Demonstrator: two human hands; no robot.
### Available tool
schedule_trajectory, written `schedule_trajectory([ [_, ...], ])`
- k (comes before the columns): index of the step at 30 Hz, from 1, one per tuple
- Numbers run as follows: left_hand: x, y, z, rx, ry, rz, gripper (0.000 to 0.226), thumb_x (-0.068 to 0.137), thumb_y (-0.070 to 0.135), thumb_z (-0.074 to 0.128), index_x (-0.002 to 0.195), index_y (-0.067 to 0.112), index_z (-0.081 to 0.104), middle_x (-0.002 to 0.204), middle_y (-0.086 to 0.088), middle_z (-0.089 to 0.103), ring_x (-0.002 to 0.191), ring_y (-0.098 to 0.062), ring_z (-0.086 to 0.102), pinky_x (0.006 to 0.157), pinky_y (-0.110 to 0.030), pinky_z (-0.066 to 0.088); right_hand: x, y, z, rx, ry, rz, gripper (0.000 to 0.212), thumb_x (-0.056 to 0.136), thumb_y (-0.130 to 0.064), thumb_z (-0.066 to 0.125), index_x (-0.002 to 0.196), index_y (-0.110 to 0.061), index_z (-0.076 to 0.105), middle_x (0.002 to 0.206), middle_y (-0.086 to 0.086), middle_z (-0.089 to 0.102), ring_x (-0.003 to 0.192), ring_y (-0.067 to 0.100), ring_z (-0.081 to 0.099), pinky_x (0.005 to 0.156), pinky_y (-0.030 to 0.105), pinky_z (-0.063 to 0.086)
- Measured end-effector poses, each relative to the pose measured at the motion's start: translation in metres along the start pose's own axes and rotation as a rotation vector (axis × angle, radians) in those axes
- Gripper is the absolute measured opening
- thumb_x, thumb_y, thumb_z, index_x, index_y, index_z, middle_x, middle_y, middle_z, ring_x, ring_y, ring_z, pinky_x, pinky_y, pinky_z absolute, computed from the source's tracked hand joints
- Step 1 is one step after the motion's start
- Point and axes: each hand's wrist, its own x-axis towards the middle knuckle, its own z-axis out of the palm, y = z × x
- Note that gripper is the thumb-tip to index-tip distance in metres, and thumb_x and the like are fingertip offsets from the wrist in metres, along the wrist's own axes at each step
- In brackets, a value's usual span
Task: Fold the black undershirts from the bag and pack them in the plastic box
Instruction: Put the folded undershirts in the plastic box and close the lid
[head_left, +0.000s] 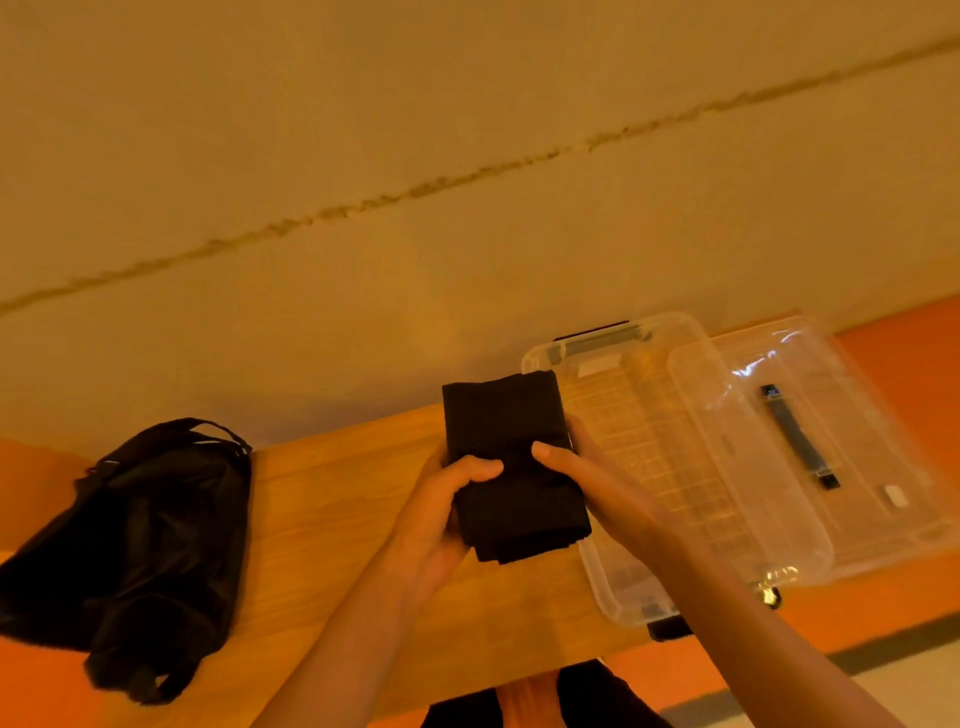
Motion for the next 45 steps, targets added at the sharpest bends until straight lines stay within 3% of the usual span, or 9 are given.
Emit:
schedule_trajectory([
  [10,0.047,-0.017,0.080,0.076,-0.131,-0.099,0.058,0.064,0.008,0.076,0.121,0.013,0.067,0.112,-0.016,0.074,0.101,-0.034,0.073,0.077,-0.044,0.060,-0.016,-0.005,-0.078,0.175,0.183,-0.097,0.113,0.045,-0.064,0.093,0.142,-0.031,0.044,0.125,0.002,0.070,0.113,0.020,0.068,0.082,0.030,0.058],
  [13,0.068,-0.028,0.096,0.073,-0.103,-0.123,0.054,0.067,0.008,0.075,0.120,0.013,0.067,0.108,-0.014,0.076,0.097,-0.031,0.074,0.078,-0.044,0.059,-0.012,-0.004,-0.100,0.157,0.251,-0.072,0.111,0.049,-0.061,0.093,0.144,-0.032,0.043,0.117,0.002,0.073,0.108,0.020,0.071,0.080,0.031,0.059],
  [16,0.094,-0.040,0.107,0.073,-0.064,-0.152,0.058,0.067,0.010,0.073,0.125,0.012,0.066,0.109,-0.013,0.076,0.097,-0.030,0.074,0.075,-0.040,0.060,0.000,0.000,-0.120,0.112,0.317,-0.021,0.097,0.068,-0.045,0.088,0.150,-0.028,0.038,0.118,0.005,0.071,0.100,0.016,0.073,0.074,0.027,0.059],
  [18,0.114,-0.050,0.112,0.094,-0.019,-0.178,0.059,0.069,0.007,0.074,0.127,0.012,0.065,0.111,-0.014,0.075,0.099,-0.030,0.074,0.073,-0.039,0.059,0.012,0.005,-0.131,0.084,0.357,0.004,0.093,0.070,-0.038,0.085,0.149,-0.027,0.038,0.118,0.005,0.069,0.099,0.016,0.073,0.079,0.031,0.061],
  [24,0.176,-0.074,0.133,0.147,0.063,-0.252,0.037,0.084,0.016,0.073,0.121,0.014,0.069,0.107,-0.015,0.076,0.098,-0.034,0.073,0.081,-0.046,0.060,0.053,0.015,-0.164,0.001,0.508,0.063,0.078,0.079,-0.031,0.085,0.144,-0.027,0.042,0.114,0.000,0.067,0.095,0.016,0.071,0.068,0.024,0.059],
  [31,0.226,-0.089,0.146,0.227,0.048,-0.304,0.017,0.087,0.026,0.070,0.102,0.017,0.073,0.085,-0.006,0.077,0.081,-0.026,0.074,0.068,-0.036,0.057,0.094,0.027,-0.188,0.037,0.584,0.200,0.071,0.087,-0.038,0.075,0.147,-0.023,0.038,0.122,0.009,0.065,0.102,0.026,0.069,0.080,0.038,0.060],
  [35,0.245,-0.104,0.146,0.282,0.089,-0.279,0.030,0.082,0.032,0.073,0.109,0.020,0.073,0.100,-0.010,0.077,0.091,-0.030,0.074,0.077,-0.043,0.061,0.106,0.029,-0.190,-0.004,0.615,0.197,0.072,0.088,-0.036,0.073,0.148,-0.019,0.038,0.126,0.010,0.063,0.106,0.027,0.067,0.091,0.046,0.058],
  [41,0.254,-0.119,0.152,0.293,0.090,-0.251,0.062,0.069,0.050,0.077,0.126,0.028,0.065,0.110,-0.005,0.075,0.097,-0.027,0.074,0.077,-0.043,0.062,0.104,0.023,-0.190,-0.124,0.660,0.174,0.051,0.092,-0.036,0.066,0.137,-0.018,0.049,0.117,0.005,0.065,0.093,0.015,0.065,0.067,0.026,0.052],
  [45,0.254,-0.126,0.155,0.231,0.097,-0.179,0.052,0.086,0.041,0.074,0.134,0.028,0.060,0.118,-0.006,0.072,0.101,-0.028,0.073,0.081,-0.044,0.062,0.098,0.021,-0.186,-0.272,0.695,0.143,0.049,0.093,-0.041,0.065,0.135,-0.020,0.051,0.112,-0.001,0.065,0.089,0.012,0.064,0.066,0.022,0.051],
])
